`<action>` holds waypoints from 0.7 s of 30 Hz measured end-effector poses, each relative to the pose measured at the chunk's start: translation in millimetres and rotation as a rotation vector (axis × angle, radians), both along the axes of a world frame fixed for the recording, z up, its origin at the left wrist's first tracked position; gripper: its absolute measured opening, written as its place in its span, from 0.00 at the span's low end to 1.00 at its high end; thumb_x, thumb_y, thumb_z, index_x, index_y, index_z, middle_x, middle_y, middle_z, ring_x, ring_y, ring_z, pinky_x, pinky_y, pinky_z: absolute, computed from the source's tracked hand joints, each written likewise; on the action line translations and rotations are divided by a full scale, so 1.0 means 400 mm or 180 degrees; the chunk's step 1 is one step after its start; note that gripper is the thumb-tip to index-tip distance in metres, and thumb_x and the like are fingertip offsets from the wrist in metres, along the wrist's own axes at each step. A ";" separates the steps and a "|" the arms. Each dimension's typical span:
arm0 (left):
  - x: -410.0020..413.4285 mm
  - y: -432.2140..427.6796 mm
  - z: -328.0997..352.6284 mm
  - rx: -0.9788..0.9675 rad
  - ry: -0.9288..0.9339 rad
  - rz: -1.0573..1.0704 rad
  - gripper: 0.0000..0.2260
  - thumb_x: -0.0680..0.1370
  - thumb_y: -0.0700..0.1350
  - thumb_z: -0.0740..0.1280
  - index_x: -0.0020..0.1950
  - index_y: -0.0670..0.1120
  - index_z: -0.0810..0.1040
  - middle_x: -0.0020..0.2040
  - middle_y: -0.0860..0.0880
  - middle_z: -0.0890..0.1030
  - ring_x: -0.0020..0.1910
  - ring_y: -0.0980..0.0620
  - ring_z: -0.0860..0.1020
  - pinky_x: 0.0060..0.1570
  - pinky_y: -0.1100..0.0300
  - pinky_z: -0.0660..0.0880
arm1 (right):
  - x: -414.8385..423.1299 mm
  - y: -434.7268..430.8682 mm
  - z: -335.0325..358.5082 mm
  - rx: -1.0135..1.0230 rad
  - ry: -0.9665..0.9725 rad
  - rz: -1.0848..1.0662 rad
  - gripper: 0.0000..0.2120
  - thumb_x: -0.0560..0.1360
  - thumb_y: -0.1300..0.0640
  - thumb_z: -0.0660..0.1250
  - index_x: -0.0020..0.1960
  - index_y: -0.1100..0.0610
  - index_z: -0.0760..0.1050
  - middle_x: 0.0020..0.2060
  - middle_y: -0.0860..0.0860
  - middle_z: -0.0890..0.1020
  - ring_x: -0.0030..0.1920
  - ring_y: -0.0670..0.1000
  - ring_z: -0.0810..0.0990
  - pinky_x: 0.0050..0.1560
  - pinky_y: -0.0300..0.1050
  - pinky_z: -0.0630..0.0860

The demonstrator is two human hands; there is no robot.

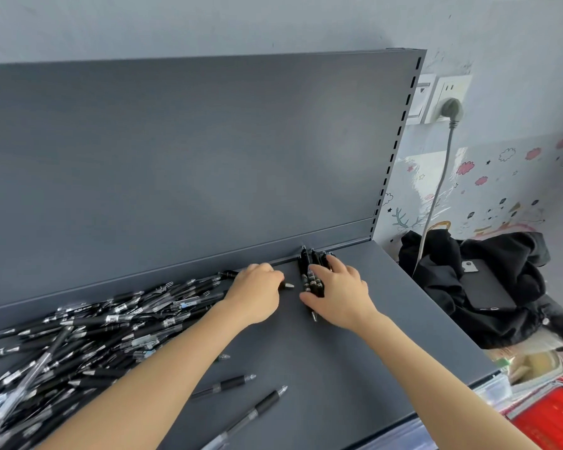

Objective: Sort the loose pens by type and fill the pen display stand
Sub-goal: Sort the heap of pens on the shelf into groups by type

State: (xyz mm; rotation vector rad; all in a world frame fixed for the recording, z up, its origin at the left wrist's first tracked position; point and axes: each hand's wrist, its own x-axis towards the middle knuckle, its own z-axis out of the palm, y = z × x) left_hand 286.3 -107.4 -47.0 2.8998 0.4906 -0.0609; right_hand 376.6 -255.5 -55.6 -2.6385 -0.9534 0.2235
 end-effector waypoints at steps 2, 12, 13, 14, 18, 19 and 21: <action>-0.022 0.006 -0.007 -0.0019 0.0102 -0.0112 0.18 0.80 0.39 0.54 0.69 0.46 0.70 0.65 0.46 0.72 0.65 0.45 0.68 0.64 0.53 0.66 | -0.008 0.006 -0.008 -0.0161 -0.0113 0.0151 0.29 0.73 0.44 0.63 0.73 0.45 0.61 0.75 0.50 0.57 0.73 0.62 0.56 0.68 0.56 0.61; -0.125 0.033 0.002 -0.0418 -0.0067 -0.0585 0.19 0.80 0.39 0.56 0.71 0.50 0.67 0.70 0.54 0.67 0.68 0.52 0.67 0.66 0.58 0.65 | -0.018 0.003 -0.003 -0.0046 -0.0127 0.0103 0.27 0.75 0.46 0.63 0.72 0.49 0.64 0.74 0.54 0.61 0.74 0.61 0.55 0.71 0.57 0.57; -0.136 0.037 0.003 -0.0400 -0.0138 -0.0565 0.19 0.80 0.40 0.57 0.71 0.50 0.67 0.69 0.54 0.68 0.68 0.52 0.67 0.66 0.58 0.65 | -0.025 0.004 -0.003 0.0139 -0.0245 0.0127 0.24 0.76 0.48 0.63 0.71 0.51 0.67 0.72 0.55 0.64 0.74 0.60 0.57 0.72 0.56 0.57; -0.149 0.042 0.004 -0.0376 -0.0209 -0.0537 0.19 0.80 0.41 0.58 0.71 0.50 0.67 0.69 0.54 0.68 0.68 0.52 0.66 0.66 0.58 0.65 | -0.034 0.005 -0.003 0.0352 -0.0380 0.0175 0.21 0.76 0.51 0.64 0.68 0.54 0.70 0.70 0.56 0.67 0.73 0.59 0.60 0.72 0.53 0.58; -0.213 0.057 0.017 -0.0328 -0.0403 -0.0445 0.17 0.80 0.43 0.60 0.69 0.49 0.70 0.66 0.53 0.70 0.67 0.54 0.67 0.66 0.59 0.65 | -0.090 0.010 0.009 0.0919 -0.0297 0.0404 0.16 0.77 0.60 0.63 0.64 0.60 0.75 0.65 0.55 0.72 0.68 0.54 0.68 0.65 0.40 0.63; -0.233 0.059 0.020 -0.0334 -0.0439 -0.0413 0.16 0.80 0.44 0.60 0.68 0.49 0.71 0.64 0.53 0.71 0.65 0.54 0.68 0.64 0.60 0.65 | -0.107 0.012 0.012 0.0954 -0.0242 0.0509 0.15 0.77 0.61 0.63 0.63 0.60 0.76 0.64 0.54 0.74 0.65 0.53 0.70 0.62 0.38 0.64; -0.277 0.061 0.024 -0.0357 -0.0460 -0.0335 0.13 0.80 0.45 0.62 0.64 0.50 0.75 0.60 0.54 0.73 0.59 0.56 0.70 0.60 0.61 0.68 | -0.147 0.018 0.014 0.0951 -0.0076 0.0752 0.14 0.77 0.61 0.63 0.62 0.58 0.77 0.60 0.52 0.76 0.59 0.51 0.75 0.59 0.37 0.67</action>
